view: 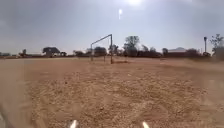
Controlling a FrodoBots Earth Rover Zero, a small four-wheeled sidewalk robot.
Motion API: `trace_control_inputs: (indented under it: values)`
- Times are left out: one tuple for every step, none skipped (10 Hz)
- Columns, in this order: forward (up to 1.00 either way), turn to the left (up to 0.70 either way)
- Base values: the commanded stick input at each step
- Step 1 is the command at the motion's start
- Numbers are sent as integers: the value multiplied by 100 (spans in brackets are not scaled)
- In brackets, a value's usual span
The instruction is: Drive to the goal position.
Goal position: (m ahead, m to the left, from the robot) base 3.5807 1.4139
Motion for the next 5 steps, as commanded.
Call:
trace_control_inputs:
  values:
    - [70,0]
    - [70,0]
    - [70,0]
    - [70,0]
    - [70,0]
